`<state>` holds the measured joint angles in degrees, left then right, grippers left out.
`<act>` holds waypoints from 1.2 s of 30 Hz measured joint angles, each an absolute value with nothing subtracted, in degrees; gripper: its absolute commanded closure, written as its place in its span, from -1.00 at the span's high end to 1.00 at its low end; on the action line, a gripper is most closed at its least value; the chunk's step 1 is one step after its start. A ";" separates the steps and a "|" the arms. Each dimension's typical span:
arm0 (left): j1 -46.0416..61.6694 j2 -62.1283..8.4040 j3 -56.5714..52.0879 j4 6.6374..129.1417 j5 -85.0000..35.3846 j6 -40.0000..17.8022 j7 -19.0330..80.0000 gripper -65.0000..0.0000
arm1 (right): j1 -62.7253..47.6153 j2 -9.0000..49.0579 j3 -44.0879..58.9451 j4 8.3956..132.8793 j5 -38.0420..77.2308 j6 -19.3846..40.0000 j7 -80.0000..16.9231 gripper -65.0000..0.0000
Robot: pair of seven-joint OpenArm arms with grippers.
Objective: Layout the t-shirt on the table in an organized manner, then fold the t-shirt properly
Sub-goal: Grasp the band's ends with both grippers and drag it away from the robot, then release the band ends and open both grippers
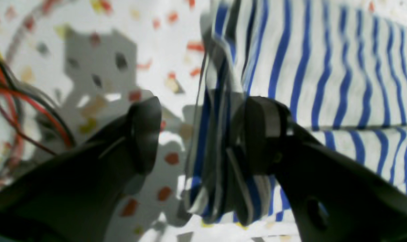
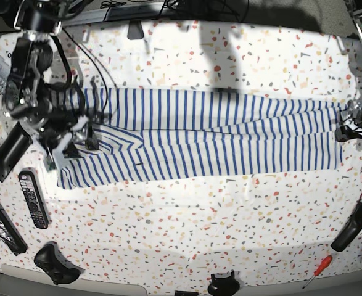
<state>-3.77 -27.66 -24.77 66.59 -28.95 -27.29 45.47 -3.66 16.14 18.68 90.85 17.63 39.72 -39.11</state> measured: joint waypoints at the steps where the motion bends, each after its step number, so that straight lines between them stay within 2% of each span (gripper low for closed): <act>1: -3.79 -27.77 -24.77 65.87 -31.11 -27.92 46.61 0.11 | -5.39 16.14 18.68 93.03 17.67 39.75 -39.09 0.02; 9: -4.49 -30.96 -24.77 58.35 -40.60 -33.30 47.79 0.11 | -17.37 16.16 18.59 107.35 17.93 40.01 -38.89 0.02; 14: -7.46 -32.82 -24.91 48.84 -42.98 -36.71 48.23 0.11 | -20.34 16.25 18.72 111.53 19.77 39.86 -38.89 0.02; 17: -9.43 -33.21 -25.21 43.97 -49.12 -40.51 52.95 0.11 | -20.80 16.16 18.65 112.25 21.78 39.92 -40.18 0.02; 24: -9.87 -33.67 -25.19 42.89 -49.45 -40.77 54.22 0.15 | -20.69 16.19 18.68 112.46 22.50 39.90 -40.56 0.02; 27: -10.02 -34.20 -25.19 43.05 -49.32 -40.80 57.80 0.15 | -20.67 16.19 18.68 112.46 22.50 39.90 -40.58 0.02; 36: -7.44 -34.57 -25.26 42.98 -63.48 -40.62 67.92 0.15 | -20.67 16.19 18.68 112.46 22.50 39.90 -40.56 0.02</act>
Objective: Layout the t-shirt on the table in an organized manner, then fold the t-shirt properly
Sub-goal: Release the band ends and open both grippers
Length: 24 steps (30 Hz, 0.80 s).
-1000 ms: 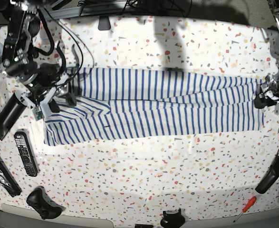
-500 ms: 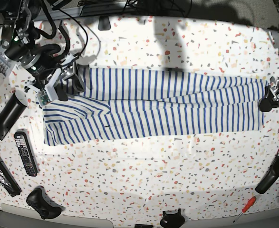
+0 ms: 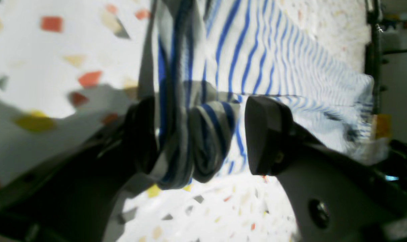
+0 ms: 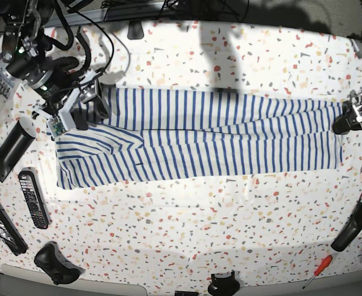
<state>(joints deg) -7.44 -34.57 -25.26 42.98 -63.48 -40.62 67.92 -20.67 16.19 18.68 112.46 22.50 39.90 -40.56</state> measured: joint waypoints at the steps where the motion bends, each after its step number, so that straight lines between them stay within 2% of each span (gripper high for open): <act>1: -7.44 -34.54 -25.23 42.89 -64.49 -40.58 68.01 0.15 | -20.67 16.19 18.68 112.46 22.50 39.90 -40.56 0.02; 13: -7.16 -32.27 -25.19 42.74 -68.18 -40.60 68.20 0.11 | -20.67 16.19 18.68 112.46 22.50 39.90 -40.60 0.02; 16: -7.16 -32.67 -25.15 42.74 -67.66 -40.56 67.55 -0.16 | -20.67 16.19 18.68 112.46 22.50 39.90 -40.60 0.02; 22: -7.01 -33.19 -25.08 42.63 -66.43 -40.34 67.92 -1.00 | -20.67 16.19 18.68 112.46 22.50 39.90 -40.60 0.02; 24: -6.98 -33.19 -25.08 42.63 -66.46 -40.32 66.83 -1.00 | -20.67 16.19 18.68 112.46 22.50 39.90 -40.60 0.02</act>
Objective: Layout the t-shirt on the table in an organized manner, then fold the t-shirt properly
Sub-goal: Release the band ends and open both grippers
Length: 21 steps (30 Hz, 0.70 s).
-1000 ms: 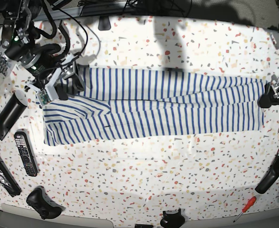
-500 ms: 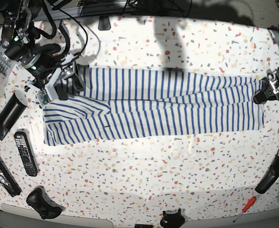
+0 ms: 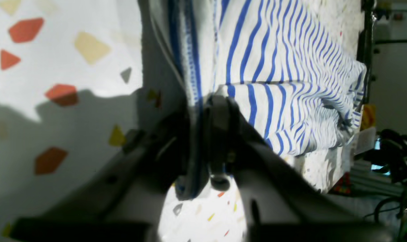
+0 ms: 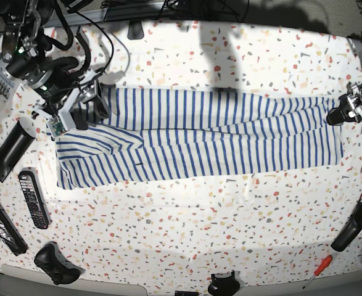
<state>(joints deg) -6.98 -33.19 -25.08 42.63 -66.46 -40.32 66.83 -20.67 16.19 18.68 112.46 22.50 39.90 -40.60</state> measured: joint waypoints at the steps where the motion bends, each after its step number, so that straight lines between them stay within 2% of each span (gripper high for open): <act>1: -6.98 -33.19 -25.08 42.63 -66.46 -40.12 65.58 -1.00 | -20.67 16.19 18.68 112.46 22.50 39.90 -40.60 0.02; 4: -6.98 -33.19 -25.08 42.63 -66.61 -40.12 62.74 -1.00 | -20.67 16.19 18.68 112.46 22.50 39.90 -40.60 0.02; 11: -6.37 -34.02 -24.82 47.42 -66.15 -39.48 63.37 -1.00 | -20.67 16.19 18.68 112.53 22.50 39.90 -40.58 0.02; 17: -6.37 -32.91 -24.82 59.13 -60.45 -39.40 64.31 -1.00 | -20.67 16.16 18.68 113.69 22.50 39.92 -40.58 0.02; 21: -4.14 -29.85 -24.82 69.47 -56.90 -36.14 65.06 -1.00 | -20.69 16.16 18.70 113.97 22.48 39.90 -40.60 0.02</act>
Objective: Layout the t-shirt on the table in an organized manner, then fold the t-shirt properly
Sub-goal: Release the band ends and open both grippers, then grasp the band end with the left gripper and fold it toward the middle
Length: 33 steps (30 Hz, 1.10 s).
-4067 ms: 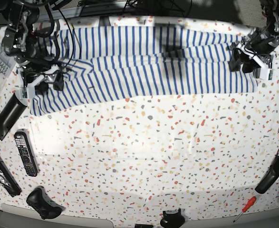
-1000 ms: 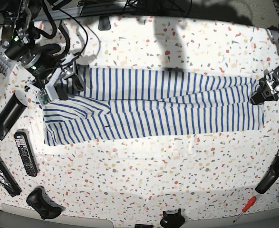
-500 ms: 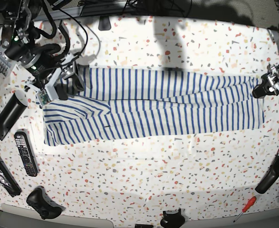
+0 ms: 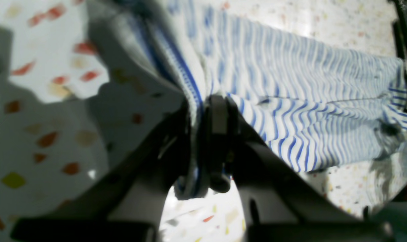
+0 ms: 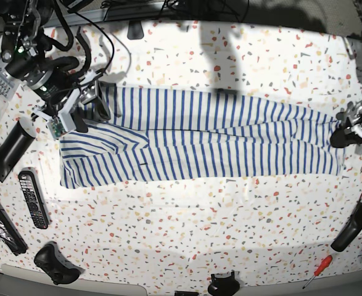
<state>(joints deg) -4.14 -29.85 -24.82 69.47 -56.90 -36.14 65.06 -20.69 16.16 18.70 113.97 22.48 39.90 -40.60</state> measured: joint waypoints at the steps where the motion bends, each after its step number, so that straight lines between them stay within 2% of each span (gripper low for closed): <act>1: -3.29 -28.88 -24.82 72.36 -56.71 -35.59 66.13 -1.00 | -20.69 16.16 18.70 113.97 22.52 39.88 -40.58 0.02; 6: -1.56 -22.92 -24.75 88.66 -56.47 -31.07 74.96 -1.00 | -20.67 16.16 18.68 114.02 22.50 39.90 -40.58 0.02; 11: -2.15 -16.88 -24.86 100.62 -55.16 -30.63 71.96 -1.00 | -20.67 16.19 18.68 114.02 22.50 39.88 -40.58 0.02; 15: -1.19 -10.04 -24.86 100.79 -49.50 -30.46 71.92 -1.00 | -20.67 16.19 18.68 114.02 22.50 39.88 -40.58 0.02; 26: 2.55 4.38 -25.02 100.77 -46.00 -30.61 69.32 -1.00 | -20.67 16.19 18.68 114.02 22.50 39.88 -40.56 0.02; 29: 2.90 7.20 -22.85 100.77 -42.94 -30.68 67.72 -1.00 | -20.67 16.19 18.68 114.02 22.52 39.90 -40.56 0.02; 33: 3.64 7.27 -15.22 100.75 -35.14 -31.07 62.48 -1.00 | -20.67 16.19 18.68 114.02 22.50 39.88 -40.56 0.02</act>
<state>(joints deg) 3.64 7.27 -15.22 100.75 -35.14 -31.07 62.48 -20.67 16.19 18.68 114.02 22.50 39.88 -40.56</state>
